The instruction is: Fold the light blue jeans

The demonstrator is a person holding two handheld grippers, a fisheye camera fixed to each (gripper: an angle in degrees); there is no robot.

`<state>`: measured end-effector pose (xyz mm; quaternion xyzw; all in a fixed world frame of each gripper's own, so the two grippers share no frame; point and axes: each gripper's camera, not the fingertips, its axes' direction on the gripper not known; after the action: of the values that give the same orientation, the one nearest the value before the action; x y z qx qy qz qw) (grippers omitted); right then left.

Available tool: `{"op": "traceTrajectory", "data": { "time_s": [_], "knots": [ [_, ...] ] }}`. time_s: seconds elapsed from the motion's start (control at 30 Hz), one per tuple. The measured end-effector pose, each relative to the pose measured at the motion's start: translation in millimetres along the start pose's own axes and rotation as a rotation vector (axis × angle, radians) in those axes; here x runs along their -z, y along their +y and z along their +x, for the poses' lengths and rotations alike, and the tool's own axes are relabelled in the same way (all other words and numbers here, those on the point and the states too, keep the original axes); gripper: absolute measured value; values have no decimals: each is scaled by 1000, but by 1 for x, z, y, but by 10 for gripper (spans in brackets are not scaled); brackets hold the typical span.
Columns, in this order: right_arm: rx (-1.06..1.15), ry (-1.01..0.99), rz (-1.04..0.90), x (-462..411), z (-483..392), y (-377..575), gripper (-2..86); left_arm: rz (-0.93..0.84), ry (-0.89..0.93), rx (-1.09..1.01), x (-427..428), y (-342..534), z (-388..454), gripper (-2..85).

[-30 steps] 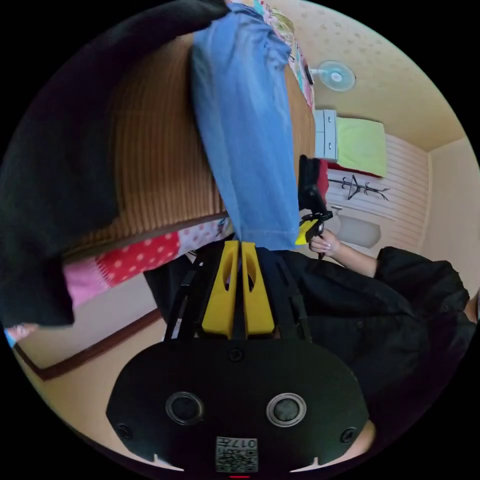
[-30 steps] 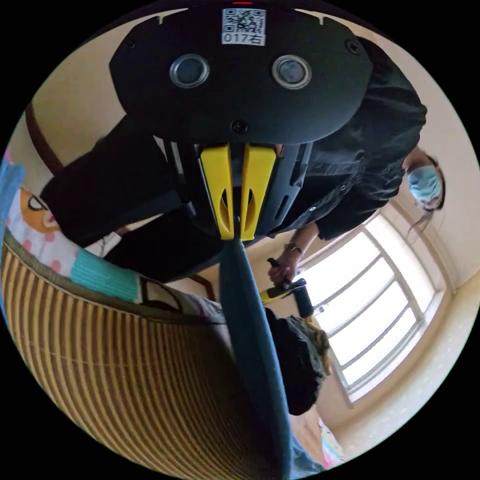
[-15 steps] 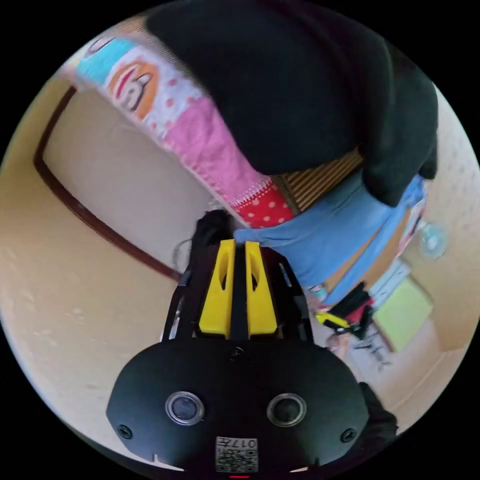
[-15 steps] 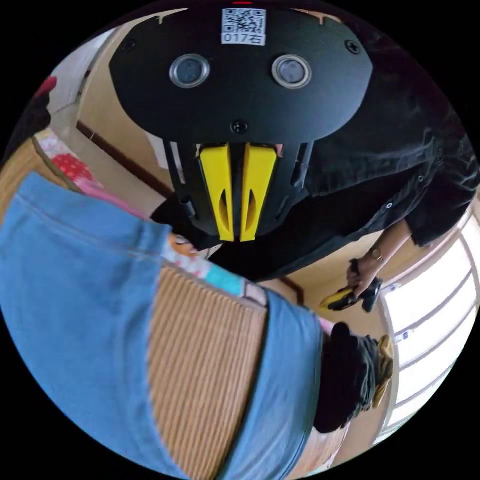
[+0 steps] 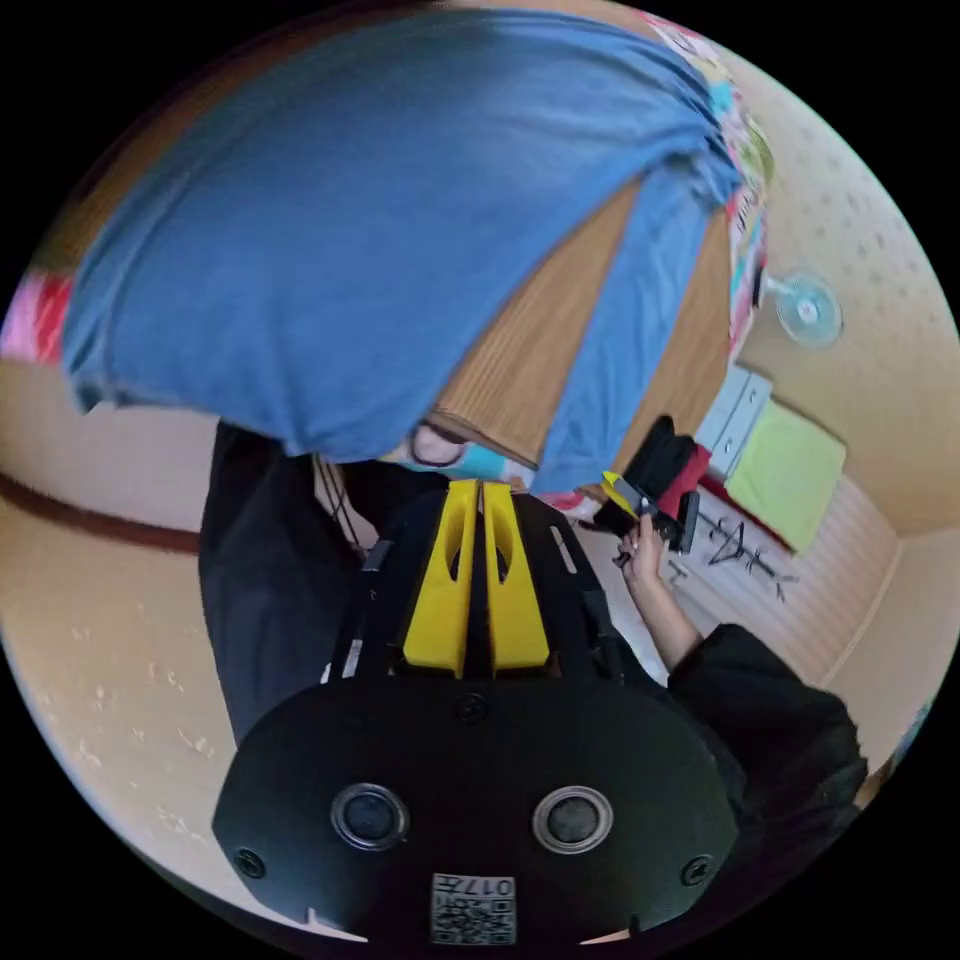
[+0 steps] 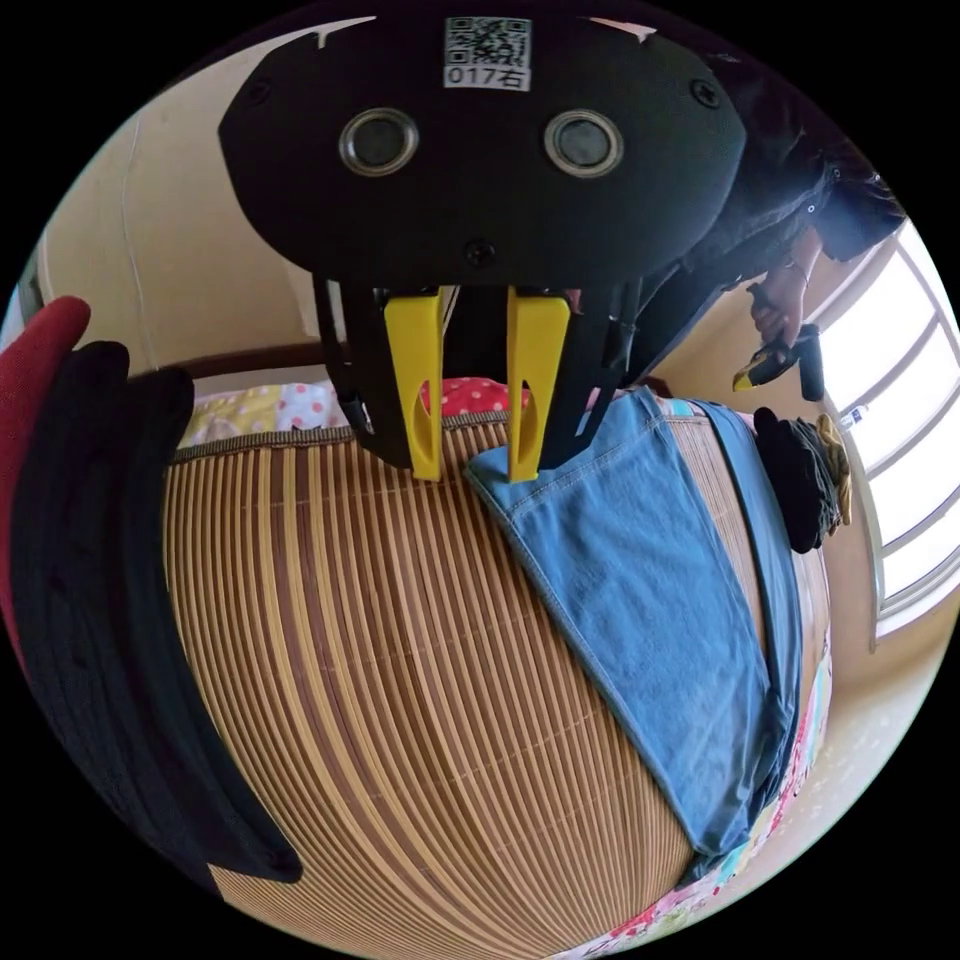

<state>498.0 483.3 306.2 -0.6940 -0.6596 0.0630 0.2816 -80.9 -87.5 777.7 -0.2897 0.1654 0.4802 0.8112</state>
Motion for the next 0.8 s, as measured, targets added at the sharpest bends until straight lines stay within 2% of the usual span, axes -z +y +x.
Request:
{"op": "traceTrajectory", "data": {
  "time_s": [0.2, 0.23, 0.33, 0.43, 0.57, 0.63, 0.73, 0.8],
  "knots": [
    [68, -17, -20, -10, -20, 36, 63, -30, -43, -367, -72, -25, 102, 7],
    [112, -86, -29, -11, -23, 45, 47, -51, -53, -424, -86, -30, 120, 39],
    [98, -178, -40, -1, -28, 74, 33, -98, -176, -506, -116, -39, 164, 91],
    [170, -255, -11, 25, -43, 111, 29, -127, -228, -575, -139, -37, 202, 101],
    [320, -417, -17, 65, -84, 155, 26, -178, -131, -613, -165, -29, 227, 162],
    [401, -433, -24, 80, -109, 171, 26, -174, -193, -601, -172, -19, 235, 174],
    [549, -400, -54, 96, -146, 190, 26, -123, -335, -623, -170, -1, 239, 137],
    [637, -363, -95, 100, -164, 196, 25, -117, -405, -654, -167, 11, 238, 43]
  ]
}}
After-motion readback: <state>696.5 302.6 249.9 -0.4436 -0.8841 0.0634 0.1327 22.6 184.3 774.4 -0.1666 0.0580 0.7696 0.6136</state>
